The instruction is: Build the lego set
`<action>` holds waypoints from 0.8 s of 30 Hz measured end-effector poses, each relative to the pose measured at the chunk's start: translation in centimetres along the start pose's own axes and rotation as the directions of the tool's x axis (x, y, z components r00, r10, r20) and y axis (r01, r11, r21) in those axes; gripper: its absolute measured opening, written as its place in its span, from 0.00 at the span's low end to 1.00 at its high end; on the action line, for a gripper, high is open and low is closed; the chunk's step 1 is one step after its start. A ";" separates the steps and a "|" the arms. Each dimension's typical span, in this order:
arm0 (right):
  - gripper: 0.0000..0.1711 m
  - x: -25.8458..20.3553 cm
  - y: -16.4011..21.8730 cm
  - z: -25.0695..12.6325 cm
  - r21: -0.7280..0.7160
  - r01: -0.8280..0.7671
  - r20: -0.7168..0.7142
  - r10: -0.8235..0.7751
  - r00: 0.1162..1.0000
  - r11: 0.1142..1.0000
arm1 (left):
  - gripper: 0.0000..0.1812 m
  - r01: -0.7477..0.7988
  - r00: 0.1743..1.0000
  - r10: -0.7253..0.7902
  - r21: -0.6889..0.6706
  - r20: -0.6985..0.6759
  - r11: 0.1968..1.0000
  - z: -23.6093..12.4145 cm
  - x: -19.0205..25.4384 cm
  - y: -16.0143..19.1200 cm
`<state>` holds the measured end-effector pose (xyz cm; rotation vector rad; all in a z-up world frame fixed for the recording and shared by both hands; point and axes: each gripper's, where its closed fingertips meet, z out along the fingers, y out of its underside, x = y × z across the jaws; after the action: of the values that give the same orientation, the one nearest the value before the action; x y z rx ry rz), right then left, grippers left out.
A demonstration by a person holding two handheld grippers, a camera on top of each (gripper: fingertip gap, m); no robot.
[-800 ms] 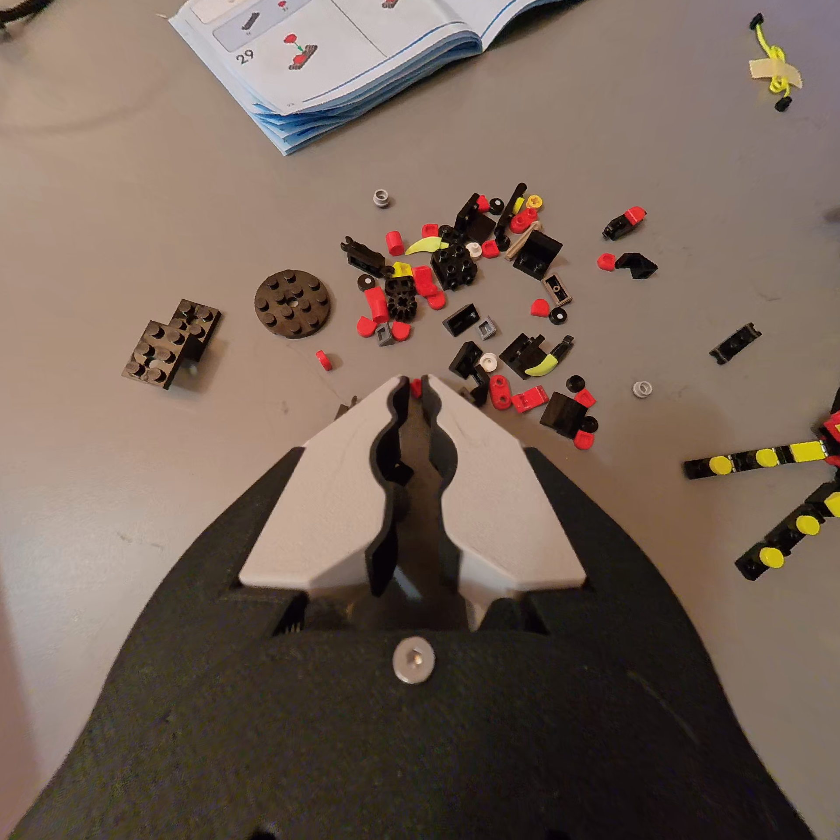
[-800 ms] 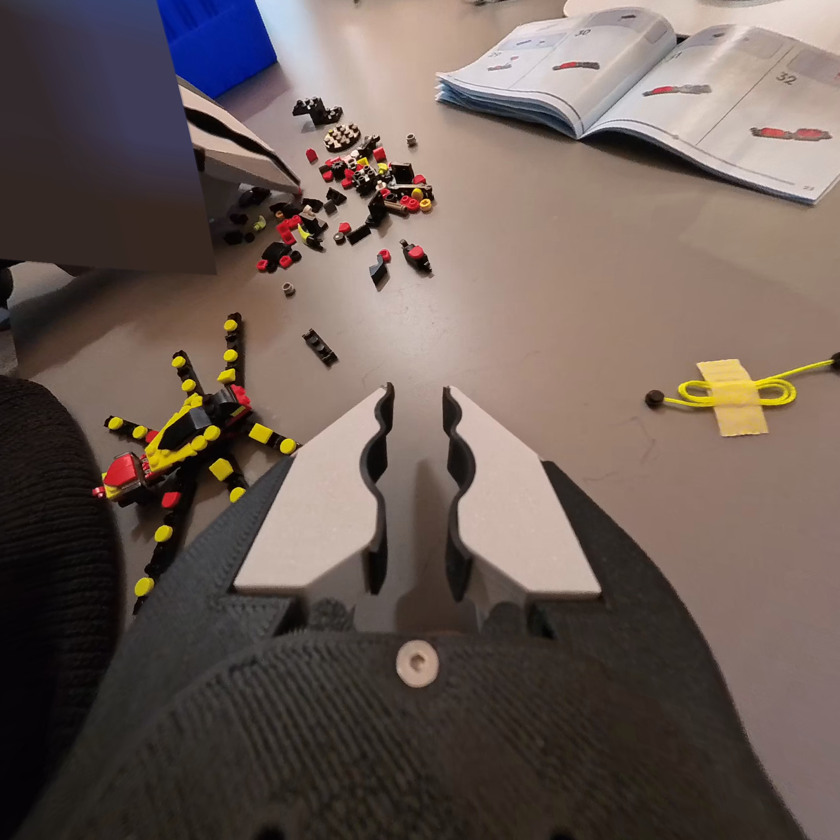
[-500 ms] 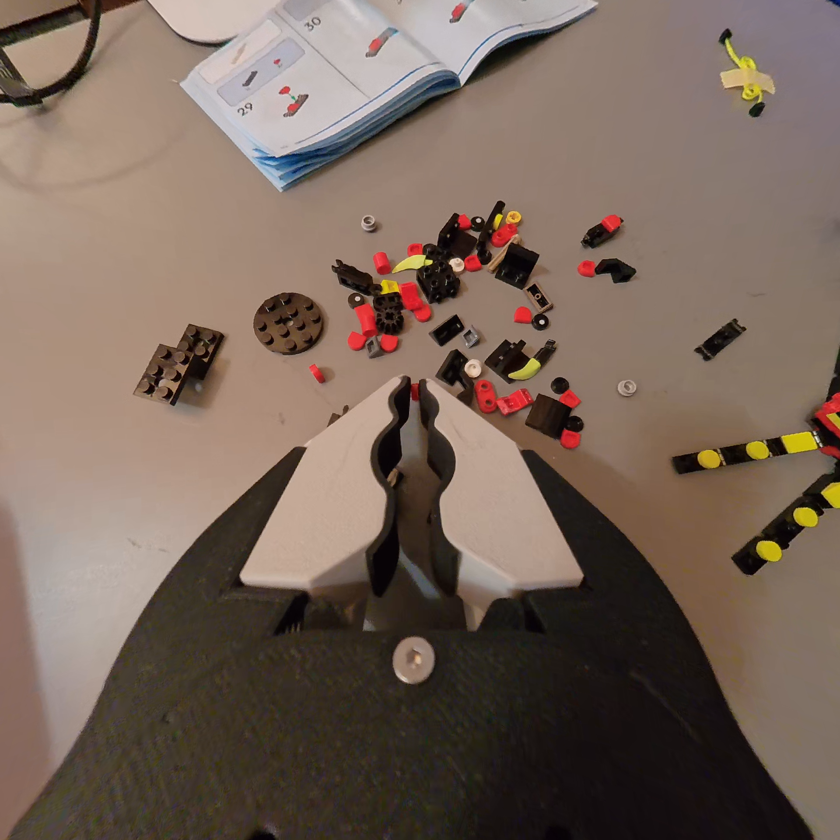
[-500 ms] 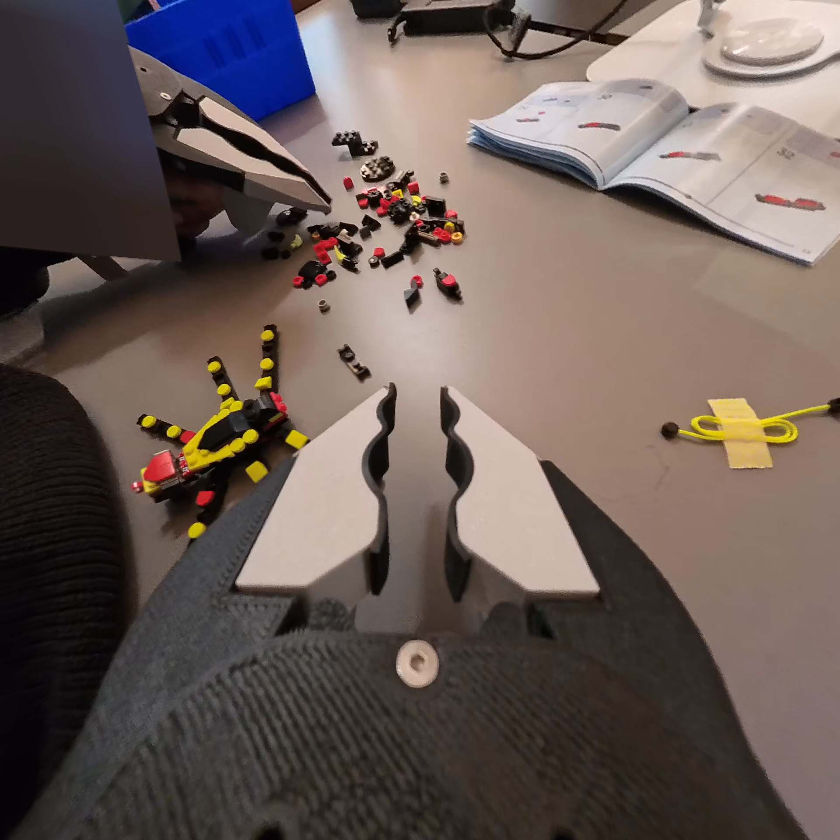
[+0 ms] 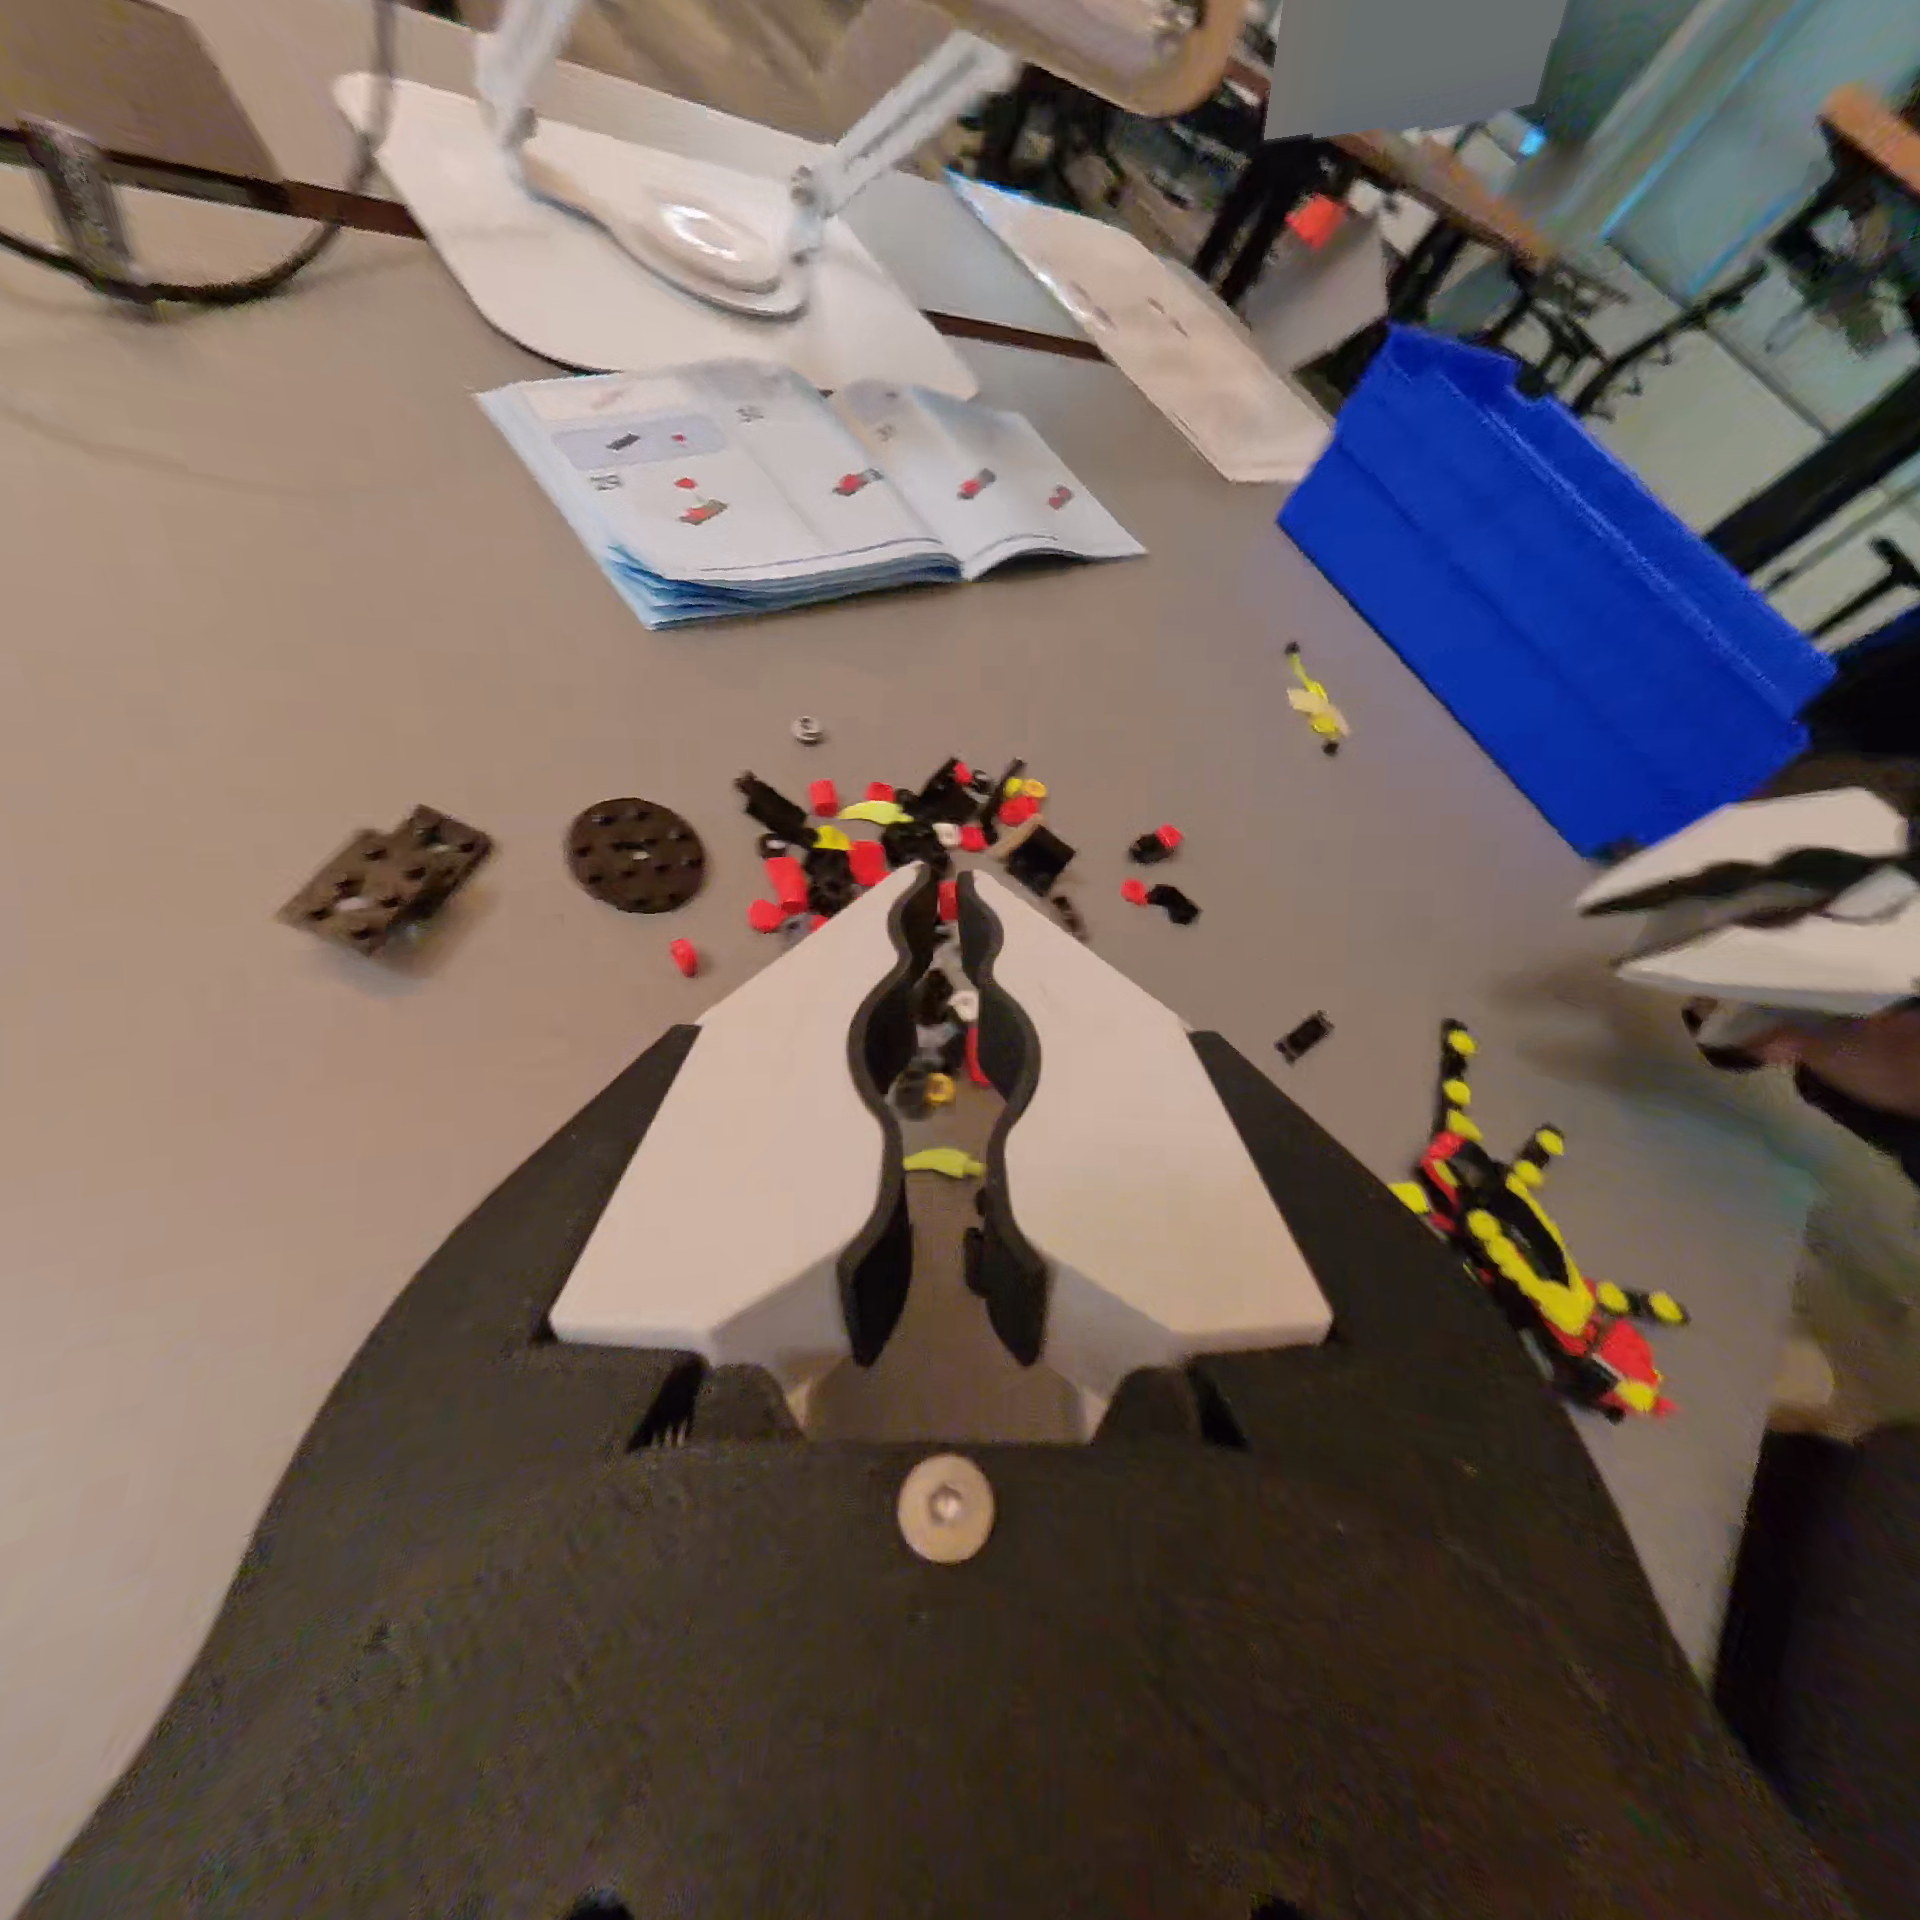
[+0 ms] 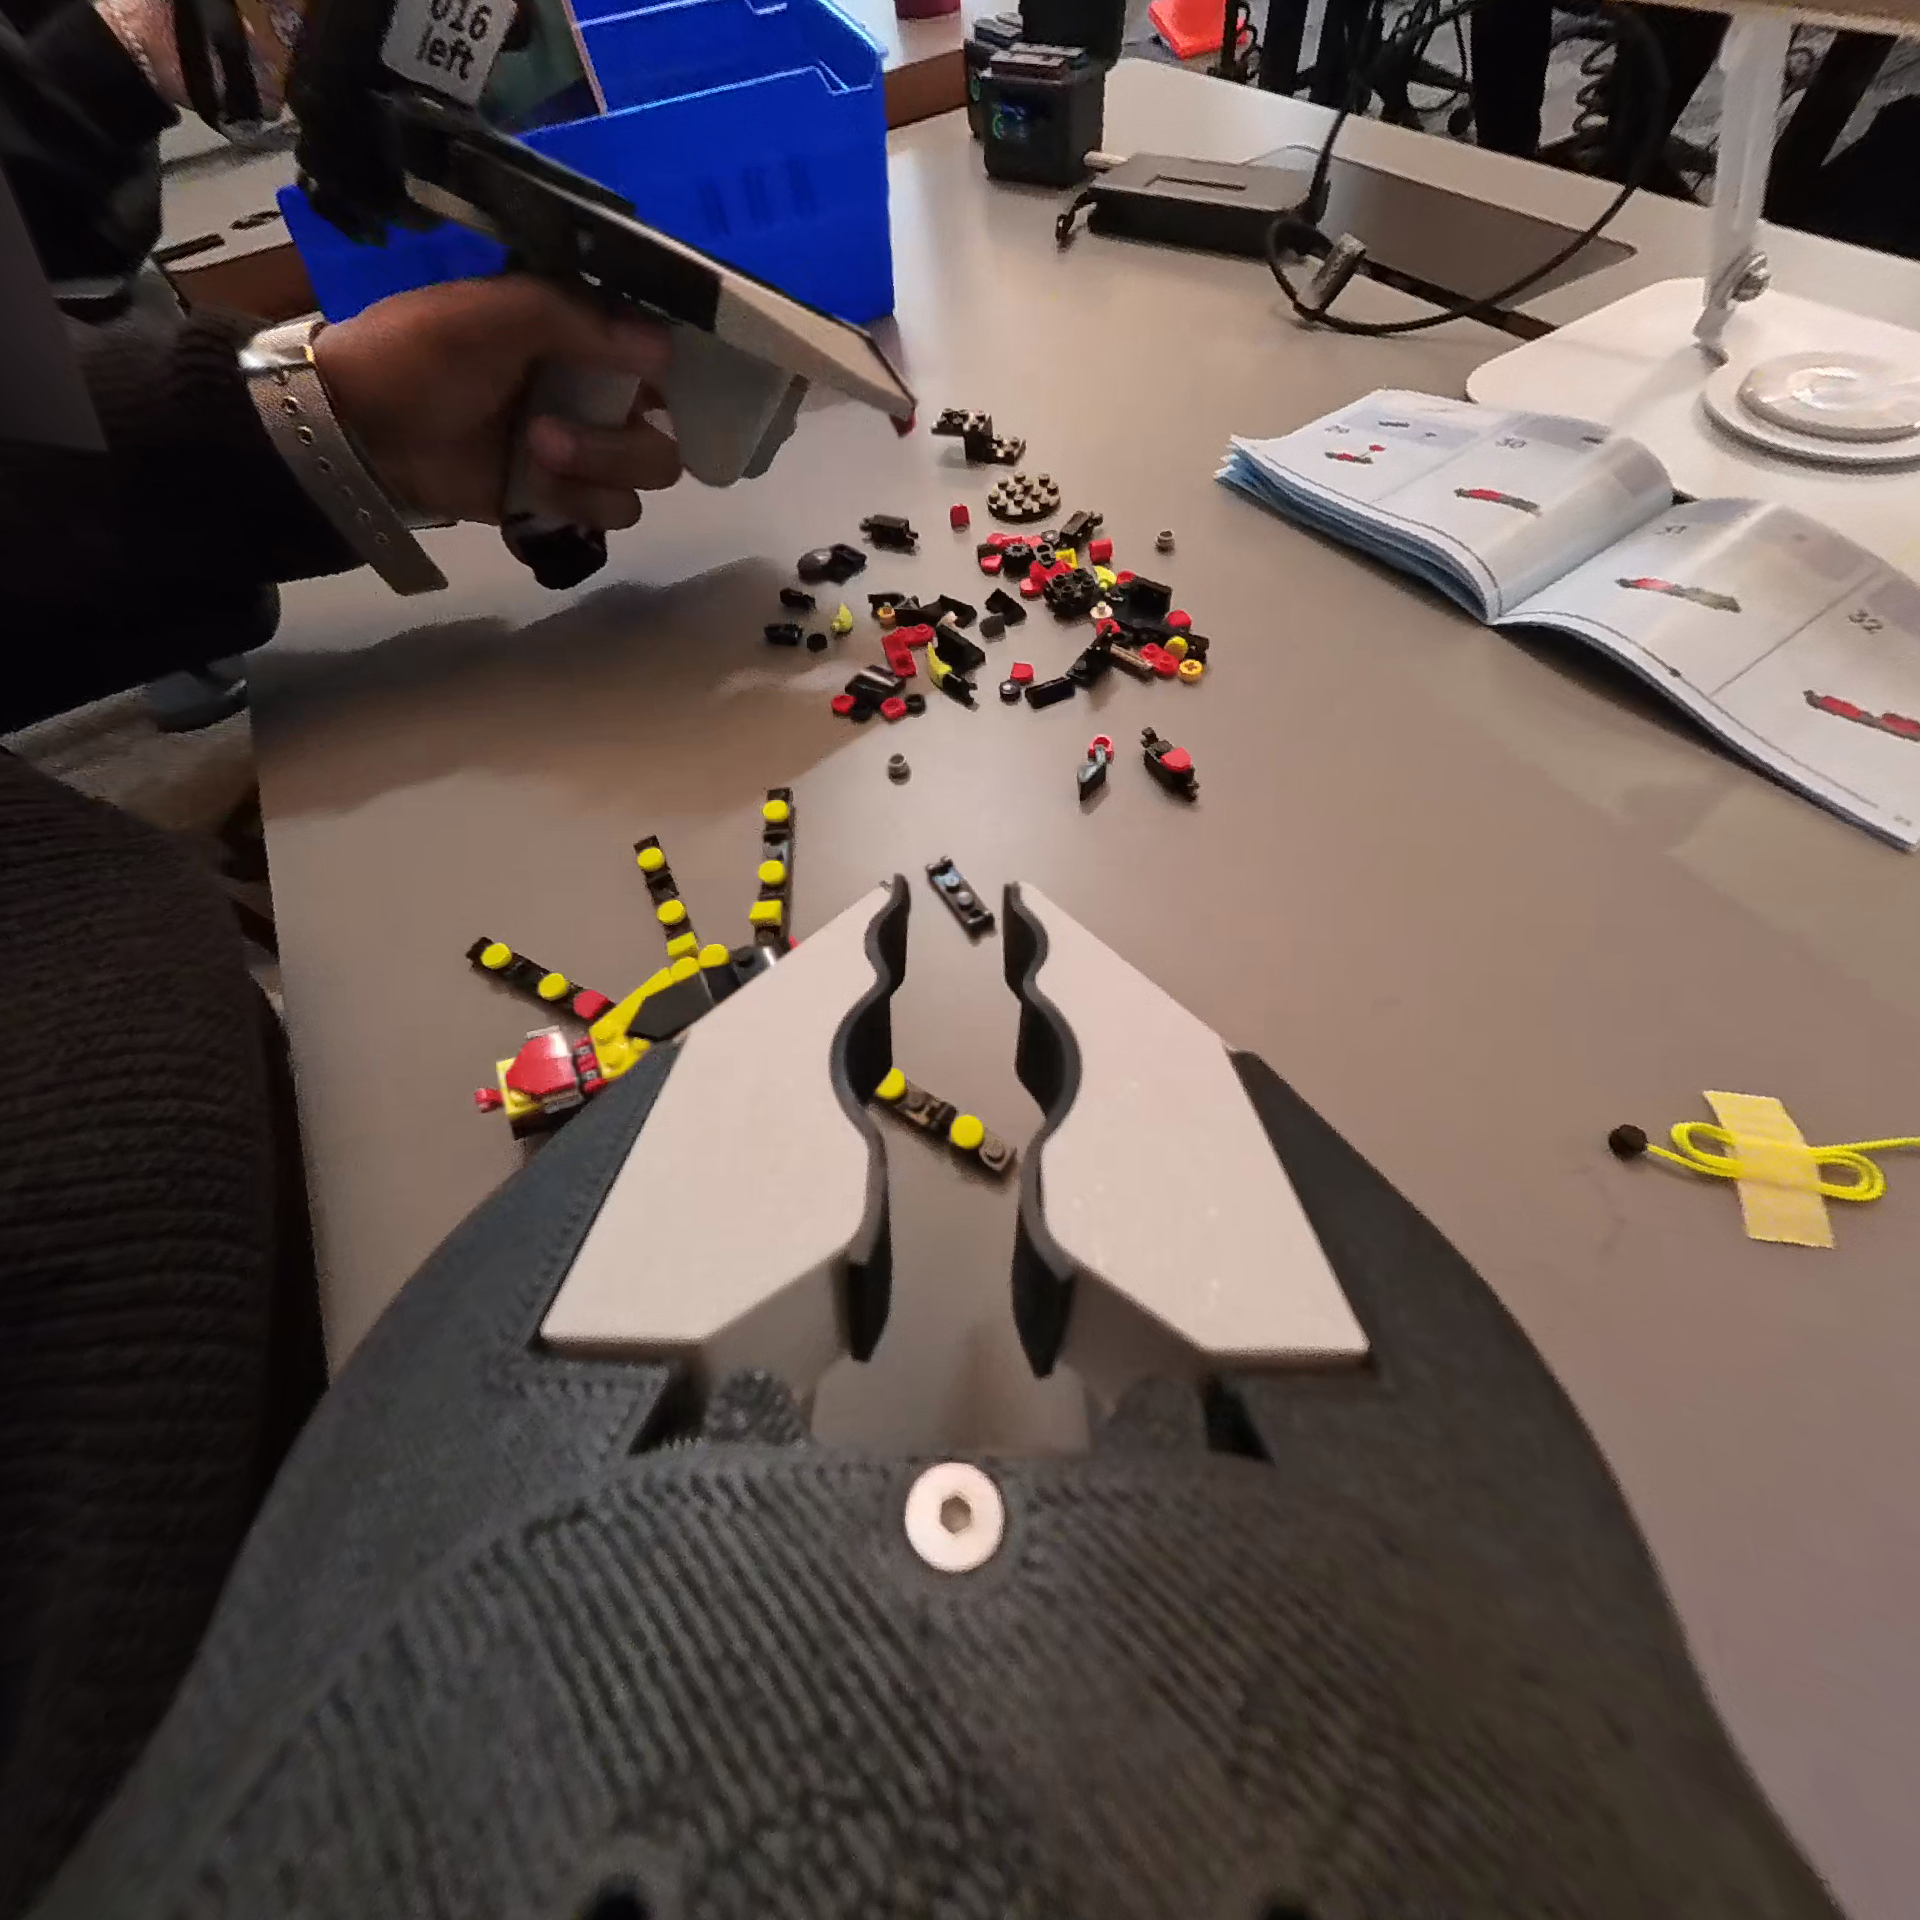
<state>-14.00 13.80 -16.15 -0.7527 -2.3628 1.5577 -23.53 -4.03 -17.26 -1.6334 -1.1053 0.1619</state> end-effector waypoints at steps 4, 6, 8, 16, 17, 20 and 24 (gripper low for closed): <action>0.09 -0.4 -0.2 -0.1 0.002 0.025 -0.005 -0.025 1.000 1.000 | 0.01 0.010 0.996 -0.010 -0.003 0.084 1.000 -0.4 -2.4 0.1; 0.09 -0.6 -0.3 -0.1 0.005 0.034 -0.001 -0.034 0.999 0.999 | 0.01 0.107 0.994 -0.107 0.024 0.011 0.994 -0.4 -1.8 -0.3; 0.09 -0.8 -0.3 0.0 0.002 0.047 -0.002 -0.047 0.999 0.999 | 0.01 0.201 0.972 -0.193 0.048 -0.136 0.978 -0.6 0.0 -1.0; 0.10 -3.4 -4.8 -0.4 0.208 -0.291 0.225 0.244 0.943 0.934 | 0.01 0.354 0.790 -0.257 0.073 -0.556 0.932 -1.6 10.1 -3.3; 0.12 -3.8 -5.6 -0.6 0.231 -0.386 0.290 0.315 0.904 0.893 | 0.01 0.365 0.763 -0.262 0.058 -0.591 0.929 -1.6 11.6 -3.2; 0.14 -4.1 -6.4 -0.9 0.242 -0.539 0.396 0.426 0.814 0.807 | 0.01 0.368 0.698 -0.273 0.004 -0.662 0.930 -1.4 15.3 -2.3; 0.13 -4.0 -6.9 -1.3 0.257 -0.577 0.420 0.448 0.789 0.775 | 0.01 0.360 0.657 -0.289 -0.047 -0.697 0.932 -1.0 18.6 -1.1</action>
<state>-12.11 10.64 -9.01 -1.2017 -2.0345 2.4637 -13.20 8.60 -8.22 -1.2015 -0.7494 -0.6009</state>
